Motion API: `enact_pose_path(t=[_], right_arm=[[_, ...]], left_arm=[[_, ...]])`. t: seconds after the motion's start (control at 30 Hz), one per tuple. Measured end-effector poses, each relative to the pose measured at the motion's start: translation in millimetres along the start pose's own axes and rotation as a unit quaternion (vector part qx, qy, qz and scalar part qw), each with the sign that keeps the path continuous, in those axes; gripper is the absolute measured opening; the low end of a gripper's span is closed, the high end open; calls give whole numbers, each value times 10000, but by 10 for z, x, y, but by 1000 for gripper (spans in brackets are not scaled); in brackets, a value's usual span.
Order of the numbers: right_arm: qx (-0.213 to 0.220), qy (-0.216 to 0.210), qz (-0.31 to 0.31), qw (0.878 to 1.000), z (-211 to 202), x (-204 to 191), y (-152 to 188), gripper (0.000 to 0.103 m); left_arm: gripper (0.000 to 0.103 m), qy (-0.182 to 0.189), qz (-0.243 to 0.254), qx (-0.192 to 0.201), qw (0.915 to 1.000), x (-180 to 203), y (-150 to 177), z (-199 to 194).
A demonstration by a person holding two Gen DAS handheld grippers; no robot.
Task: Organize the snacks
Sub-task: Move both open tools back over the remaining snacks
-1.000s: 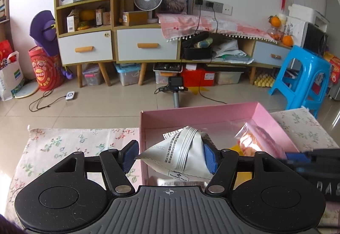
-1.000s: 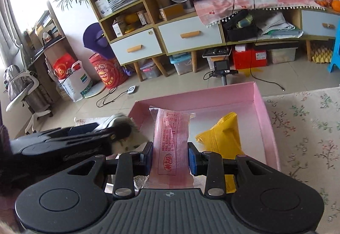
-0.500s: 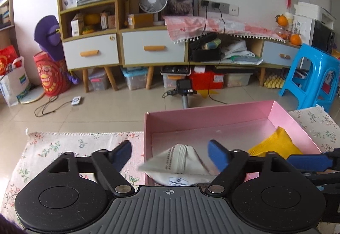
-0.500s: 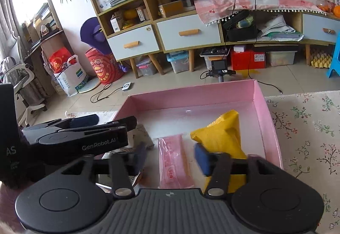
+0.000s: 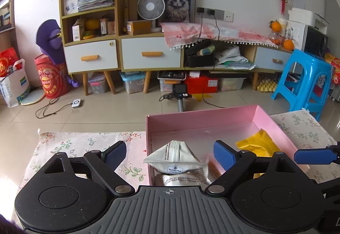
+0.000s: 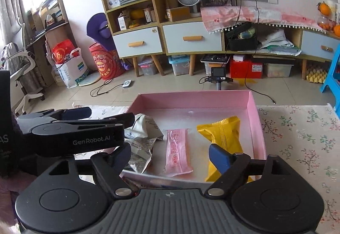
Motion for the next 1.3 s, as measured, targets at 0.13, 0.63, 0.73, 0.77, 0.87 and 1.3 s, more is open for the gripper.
enact_pose_path(t=[0.13, 0.63, 0.73, 0.77, 0.87, 1.3], right_arm=[[0, 71, -77, 9999, -134, -37, 26, 78], [-136, 473, -66, 9988, -671, -88, 278, 86], [-45, 533, -220, 9983, -762, -125, 361, 87], [29, 558, -264, 9981, -788, -133, 386, 87], [125, 524, -230, 9983, -843, -124, 433, 88], [476, 324, -395, 9976, -1098, -165, 578, 93]], left_arm=[[92, 8, -64, 8, 10000, 21, 7, -167], [95, -155, -185, -283, 9993, 23, 349, -931], [97, -282, -231, -333, 9988, 43, 437, -1086], [99, -273, -286, -322, 9987, 23, 467, -1139], [100, -225, -594, -355, 9974, -49, 572, -1242], [100, -140, -845, -407, 9955, -192, 844, -1505]])
Point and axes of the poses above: each gripper's, at about its wrist camera, not at the fingertips, and z roughly the way its jaws point, x to its right, y to its underside, the point moved 1 cm from there along z, roughly the way its jaws point, and after that the axes turned 10 degrees about y, right-handed, at the moved point
